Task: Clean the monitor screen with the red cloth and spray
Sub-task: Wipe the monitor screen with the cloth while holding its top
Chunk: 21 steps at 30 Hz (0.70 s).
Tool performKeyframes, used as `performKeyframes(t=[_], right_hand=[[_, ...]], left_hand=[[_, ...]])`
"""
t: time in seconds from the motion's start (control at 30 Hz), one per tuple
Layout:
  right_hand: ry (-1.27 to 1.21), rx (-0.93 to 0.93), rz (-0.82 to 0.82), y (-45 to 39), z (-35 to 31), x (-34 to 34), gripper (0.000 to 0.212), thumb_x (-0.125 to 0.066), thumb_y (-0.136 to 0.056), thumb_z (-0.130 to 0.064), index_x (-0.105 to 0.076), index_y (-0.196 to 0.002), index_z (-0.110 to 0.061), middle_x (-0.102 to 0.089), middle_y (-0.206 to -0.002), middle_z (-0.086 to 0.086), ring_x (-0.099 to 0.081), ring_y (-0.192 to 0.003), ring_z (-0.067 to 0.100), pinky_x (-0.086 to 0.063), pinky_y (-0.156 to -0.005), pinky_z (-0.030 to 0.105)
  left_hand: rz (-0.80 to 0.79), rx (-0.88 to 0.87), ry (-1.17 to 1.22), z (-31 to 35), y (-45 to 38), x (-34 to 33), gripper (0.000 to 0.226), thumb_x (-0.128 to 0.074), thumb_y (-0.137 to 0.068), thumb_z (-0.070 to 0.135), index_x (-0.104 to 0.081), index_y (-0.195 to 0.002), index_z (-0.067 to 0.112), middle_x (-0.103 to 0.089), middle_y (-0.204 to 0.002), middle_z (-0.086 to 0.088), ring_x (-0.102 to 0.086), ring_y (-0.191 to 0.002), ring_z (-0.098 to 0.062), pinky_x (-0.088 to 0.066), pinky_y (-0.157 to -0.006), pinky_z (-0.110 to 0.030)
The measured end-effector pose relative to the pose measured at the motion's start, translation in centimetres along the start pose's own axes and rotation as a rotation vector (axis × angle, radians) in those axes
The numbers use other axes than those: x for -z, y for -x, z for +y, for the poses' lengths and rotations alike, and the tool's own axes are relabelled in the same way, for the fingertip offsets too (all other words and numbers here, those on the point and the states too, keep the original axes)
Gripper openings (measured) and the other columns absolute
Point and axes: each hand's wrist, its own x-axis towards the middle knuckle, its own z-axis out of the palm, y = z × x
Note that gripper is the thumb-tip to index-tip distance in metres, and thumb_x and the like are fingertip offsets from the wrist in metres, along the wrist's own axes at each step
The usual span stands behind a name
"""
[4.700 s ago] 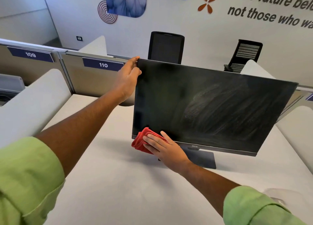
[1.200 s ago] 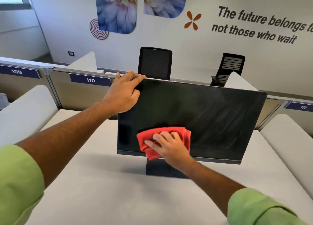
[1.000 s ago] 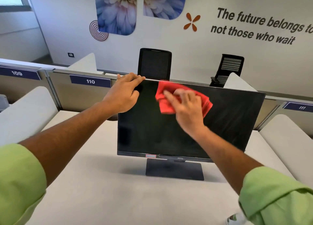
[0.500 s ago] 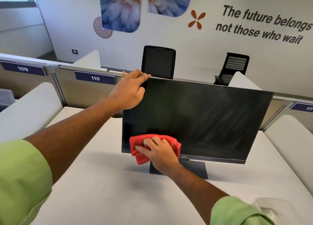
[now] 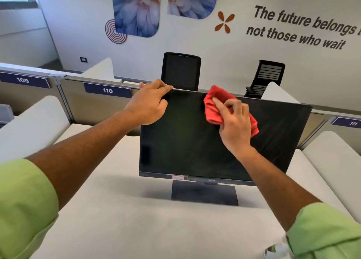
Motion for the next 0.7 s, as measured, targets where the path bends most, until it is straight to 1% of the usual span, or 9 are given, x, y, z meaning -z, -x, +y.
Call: performKeyframes(t=[0.07, 0.13, 0.2, 0.3, 0.43, 0.5, 0.57, 0.63, 0.7], right_hand=[[-0.030, -0.090, 0.026, -0.6, -2.0, -0.4, 0.070, -0.062, -0.089, 0.001, -0.057, -0.152, -0.027, -0.058, -0.125, 0.009, -0.051, -0.109, 0.035, -0.050, -0.096, 0.046], [-0.035, -0.060, 0.004, 1.0, -4.7, -1.4, 0.068, -0.060, -0.088, -0.002, -0.060, -0.150, -0.030, -0.060, -0.122, 0.006, -0.052, -0.104, 0.034, -0.047, -0.092, 0.046], [-0.031, 0.074, -0.076, 4.3, -7.2, -2.9, 0.061, -0.061, -0.091, -0.007, -0.063, -0.147, -0.033, -0.062, -0.120, 0.003, -0.054, -0.100, 0.032, -0.045, -0.081, 0.044], [-0.092, 0.316, -0.273, 11.1, -9.5, -4.9, 0.056, -0.063, -0.091, -0.012, -0.065, -0.142, -0.036, -0.064, -0.117, -0.002, -0.058, -0.096, 0.029, -0.048, -0.071, 0.040], [-0.113, 0.468, -0.516, 16.7, -8.8, -5.6, 0.067, -0.079, -0.085, -0.017, -0.060, -0.145, -0.040, -0.060, -0.127, -0.006, -0.057, -0.109, 0.024, -0.057, -0.081, 0.040], [-0.097, 0.495, -0.501, 15.7, -7.4, -5.2, 0.057, -0.069, -0.089, -0.018, -0.062, -0.141, -0.041, -0.060, -0.125, -0.007, -0.059, -0.108, 0.024, -0.055, -0.078, 0.040], [-0.070, 0.456, -0.417, 13.2, -6.0, -4.4, 0.050, -0.056, -0.094, -0.018, -0.064, -0.138, -0.040, -0.061, -0.120, -0.005, -0.060, -0.103, 0.025, -0.049, -0.073, 0.041], [-0.060, 0.368, -0.302, 9.6, -4.3, -3.2, 0.050, -0.053, -0.096, -0.016, -0.064, -0.140, -0.038, -0.061, -0.119, -0.002, -0.059, -0.101, 0.028, -0.045, -0.072, 0.042], [-0.043, 0.242, -0.167, 5.5, -2.5, -2.0, 0.055, -0.055, -0.094, -0.011, -0.064, -0.143, -0.034, -0.061, -0.120, 0.002, -0.058, -0.102, 0.033, -0.046, -0.077, 0.046]], left_hand=[[-0.004, -0.002, -0.018, -0.1, 0.0, 0.2, 0.050, -0.038, -0.098, 0.026, -0.046, -0.148, 0.021, -0.047, -0.138, 0.003, -0.041, -0.133, -0.021, -0.031, -0.118, -0.053], [0.001, -0.003, -0.034, -0.1, 0.2, 0.4, 0.052, -0.036, -0.096, 0.028, -0.046, -0.147, 0.020, -0.047, -0.138, 0.003, -0.042, -0.131, -0.021, -0.037, -0.113, -0.046], [0.002, -0.003, -0.041, -0.2, 0.3, 0.5, 0.053, -0.036, -0.095, 0.027, -0.047, -0.147, 0.019, -0.048, -0.138, 0.002, -0.043, -0.129, -0.021, -0.039, -0.111, -0.046], [-0.007, -0.001, -0.046, -0.1, 0.2, 0.6, 0.051, -0.037, -0.097, 0.023, -0.048, -0.147, 0.019, -0.048, -0.138, 0.001, -0.044, -0.129, -0.023, -0.032, -0.115, -0.055], [-0.017, 0.016, -0.027, -0.2, 0.4, 0.6, 0.049, -0.038, -0.099, 0.022, -0.047, -0.147, 0.021, -0.047, -0.139, 0.003, -0.043, -0.130, -0.022, -0.030, -0.117, -0.059], [-0.020, 0.027, -0.011, -0.1, 0.3, 0.7, 0.048, -0.038, -0.099, 0.022, -0.048, -0.147, 0.022, -0.047, -0.140, 0.003, -0.043, -0.129, -0.022, -0.030, -0.117, -0.058], [-0.016, 0.027, 0.002, 0.2, 0.1, 0.8, 0.049, -0.038, -0.098, 0.023, -0.050, -0.145, 0.022, -0.048, -0.140, 0.003, -0.044, -0.128, -0.022, -0.031, -0.116, -0.058], [-0.004, 0.026, 0.007, 0.3, 0.0, 0.7, 0.052, -0.037, -0.094, 0.024, -0.052, -0.144, 0.021, -0.048, -0.138, 0.003, -0.045, -0.127, -0.023, -0.032, -0.115, -0.057], [0.004, 0.030, 0.016, 0.3, 0.0, 0.6, 0.053, -0.038, -0.093, 0.024, -0.052, -0.143, 0.020, -0.048, -0.138, 0.002, -0.044, -0.127, -0.023, -0.033, -0.115, -0.055]])
